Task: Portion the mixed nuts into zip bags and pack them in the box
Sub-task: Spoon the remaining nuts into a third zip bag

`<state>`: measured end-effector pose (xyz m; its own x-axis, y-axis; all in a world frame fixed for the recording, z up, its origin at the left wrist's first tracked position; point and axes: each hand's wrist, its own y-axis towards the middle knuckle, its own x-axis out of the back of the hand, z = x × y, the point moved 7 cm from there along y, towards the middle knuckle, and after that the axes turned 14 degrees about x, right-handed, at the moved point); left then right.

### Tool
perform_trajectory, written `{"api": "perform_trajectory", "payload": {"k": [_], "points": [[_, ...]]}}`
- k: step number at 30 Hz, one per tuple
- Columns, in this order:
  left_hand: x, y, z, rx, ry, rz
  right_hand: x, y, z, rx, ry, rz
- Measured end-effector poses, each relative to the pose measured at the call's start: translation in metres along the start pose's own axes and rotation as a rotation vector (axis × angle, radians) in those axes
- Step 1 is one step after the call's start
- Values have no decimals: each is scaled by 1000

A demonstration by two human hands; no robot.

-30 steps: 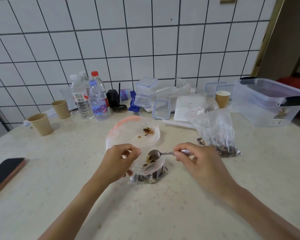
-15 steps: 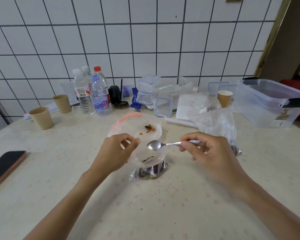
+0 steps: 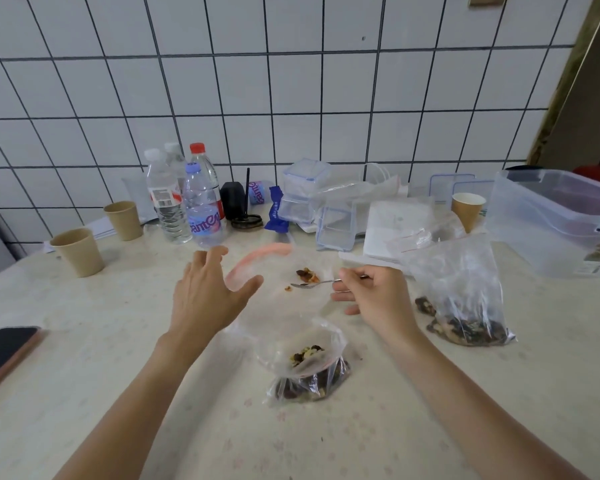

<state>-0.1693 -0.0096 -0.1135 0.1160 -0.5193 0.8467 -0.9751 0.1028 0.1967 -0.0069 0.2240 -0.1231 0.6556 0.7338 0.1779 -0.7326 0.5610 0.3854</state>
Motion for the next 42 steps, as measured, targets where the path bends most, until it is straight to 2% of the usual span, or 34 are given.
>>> {"api": "perform_trajectory", "payload": {"k": [3,5,10,15,21,33,39,42], "points": [[-26,22,-1,132,-49,244,-15,11,-2,59,-64,8],[-37,30,-6,167,-75,291,-25,14,-5,105,-96,44],[-58,34,-14,196,-58,278,-33,6,-19,177,-218,94],[-57,32,-17,209,-40,225,-28,5,-26,160,-243,9],[-46,35,-25,212,-148,306,-20,4,-33,64,-207,-80],[-35,31,-39,173,-67,374,-16,3,-32,77,-234,-166],[-42,24,-48,145,-91,442,-21,5,-32,150,-340,-79],[-39,23,-50,57,-30,348,-24,6,-35,164,-381,-29]]}}
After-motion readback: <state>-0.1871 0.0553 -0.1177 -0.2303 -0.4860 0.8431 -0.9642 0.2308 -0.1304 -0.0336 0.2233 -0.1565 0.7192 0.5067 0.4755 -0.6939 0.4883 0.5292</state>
